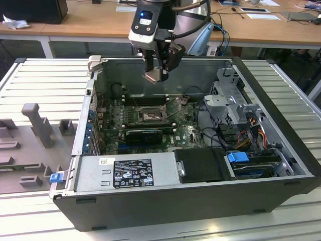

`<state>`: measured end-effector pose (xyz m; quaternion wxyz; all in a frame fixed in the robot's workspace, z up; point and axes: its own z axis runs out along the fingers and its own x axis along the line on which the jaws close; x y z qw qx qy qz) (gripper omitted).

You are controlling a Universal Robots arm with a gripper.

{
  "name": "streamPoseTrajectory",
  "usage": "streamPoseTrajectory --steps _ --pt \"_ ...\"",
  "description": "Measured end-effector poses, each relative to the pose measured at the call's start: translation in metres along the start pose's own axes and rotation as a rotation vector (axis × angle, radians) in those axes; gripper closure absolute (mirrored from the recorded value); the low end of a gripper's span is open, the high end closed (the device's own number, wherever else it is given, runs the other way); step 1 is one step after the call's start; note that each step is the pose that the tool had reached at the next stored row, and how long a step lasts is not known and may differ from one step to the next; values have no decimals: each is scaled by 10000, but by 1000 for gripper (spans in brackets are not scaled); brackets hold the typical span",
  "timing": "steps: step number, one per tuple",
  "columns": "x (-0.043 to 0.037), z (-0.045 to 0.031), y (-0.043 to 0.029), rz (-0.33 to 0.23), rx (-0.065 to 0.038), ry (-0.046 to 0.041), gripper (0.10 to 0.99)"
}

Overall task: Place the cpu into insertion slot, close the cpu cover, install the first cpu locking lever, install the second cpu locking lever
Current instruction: 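Place the cpu into insertion slot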

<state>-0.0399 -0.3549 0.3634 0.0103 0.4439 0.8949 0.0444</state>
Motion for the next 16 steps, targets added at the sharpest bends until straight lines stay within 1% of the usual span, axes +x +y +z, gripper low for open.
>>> streamPoseTrajectory --steps 5,11,16 --pt "0 2 0 463 -9 -42 561" --pt "0 6 0 1235 -23 -115 561" --pt "0 6 0 1551 -29 -143 561"
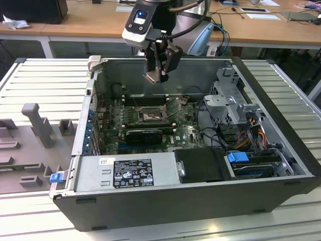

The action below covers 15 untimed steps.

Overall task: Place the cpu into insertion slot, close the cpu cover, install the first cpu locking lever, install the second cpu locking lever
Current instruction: 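Place the cpu into insertion slot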

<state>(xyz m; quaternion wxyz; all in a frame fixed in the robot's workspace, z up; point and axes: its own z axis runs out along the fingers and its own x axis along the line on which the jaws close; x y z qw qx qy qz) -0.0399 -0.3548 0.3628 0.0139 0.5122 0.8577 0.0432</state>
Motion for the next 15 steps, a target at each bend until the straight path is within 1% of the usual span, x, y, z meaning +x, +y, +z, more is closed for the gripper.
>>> streamPoseTrajectory --steps 6,11,15 --pt "0 1 0 441 -9 -39 561" --pt "0 1 0 671 -14 -59 561" --pt "0 2 0 1109 -23 -98 561"
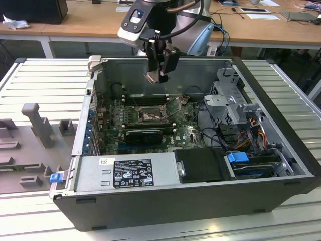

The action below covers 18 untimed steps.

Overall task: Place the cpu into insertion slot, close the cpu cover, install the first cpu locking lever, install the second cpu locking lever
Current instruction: 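Place the cpu into insertion slot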

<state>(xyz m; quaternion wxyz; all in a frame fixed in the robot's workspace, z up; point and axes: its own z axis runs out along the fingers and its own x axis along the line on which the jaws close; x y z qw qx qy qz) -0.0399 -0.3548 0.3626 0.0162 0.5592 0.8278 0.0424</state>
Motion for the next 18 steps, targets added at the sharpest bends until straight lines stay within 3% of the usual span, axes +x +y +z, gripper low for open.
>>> streamPoseTrajectory --steps 7,13,18 --pt "0 6 0 363 -9 -32 561" --pt "-1 69 -6 443 -7 -43 561" --pt "-2 78 -7 1518 -31 -137 561"
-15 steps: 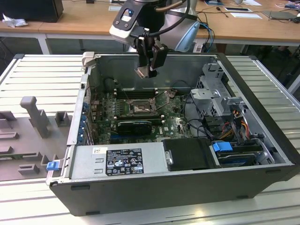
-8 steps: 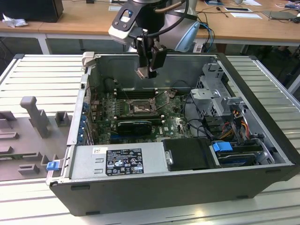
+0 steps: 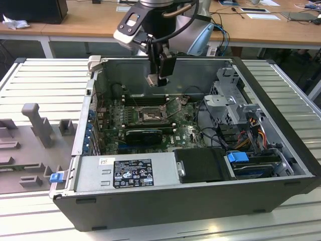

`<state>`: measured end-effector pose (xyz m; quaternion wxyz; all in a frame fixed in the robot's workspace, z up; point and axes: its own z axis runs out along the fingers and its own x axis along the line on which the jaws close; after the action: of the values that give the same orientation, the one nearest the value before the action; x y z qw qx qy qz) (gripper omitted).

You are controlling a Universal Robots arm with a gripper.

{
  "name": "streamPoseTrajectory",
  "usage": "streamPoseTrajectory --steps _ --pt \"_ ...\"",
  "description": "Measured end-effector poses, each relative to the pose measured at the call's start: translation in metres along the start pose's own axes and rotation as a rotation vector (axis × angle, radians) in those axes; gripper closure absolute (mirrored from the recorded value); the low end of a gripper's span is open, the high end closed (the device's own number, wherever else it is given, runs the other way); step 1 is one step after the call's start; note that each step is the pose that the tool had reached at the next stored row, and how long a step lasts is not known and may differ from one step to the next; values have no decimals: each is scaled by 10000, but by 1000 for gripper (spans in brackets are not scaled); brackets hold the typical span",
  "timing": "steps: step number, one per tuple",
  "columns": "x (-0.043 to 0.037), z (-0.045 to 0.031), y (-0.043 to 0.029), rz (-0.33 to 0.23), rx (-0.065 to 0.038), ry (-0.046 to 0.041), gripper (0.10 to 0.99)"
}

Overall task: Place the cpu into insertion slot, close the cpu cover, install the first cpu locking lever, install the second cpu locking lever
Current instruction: 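Place the cpu into insertion slot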

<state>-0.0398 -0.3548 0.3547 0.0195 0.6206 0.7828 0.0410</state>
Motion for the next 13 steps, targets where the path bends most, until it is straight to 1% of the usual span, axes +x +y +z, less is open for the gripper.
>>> streamPoseTrajectory --steps 7,9,10,13 --pt "0 6 0 891 -16 -83 561" --pt "0 8 0 1066 -20 -99 561" --pt "0 9 0 1265 -24 -117 561" --pt "1 10 0 1556 -30 -143 561"
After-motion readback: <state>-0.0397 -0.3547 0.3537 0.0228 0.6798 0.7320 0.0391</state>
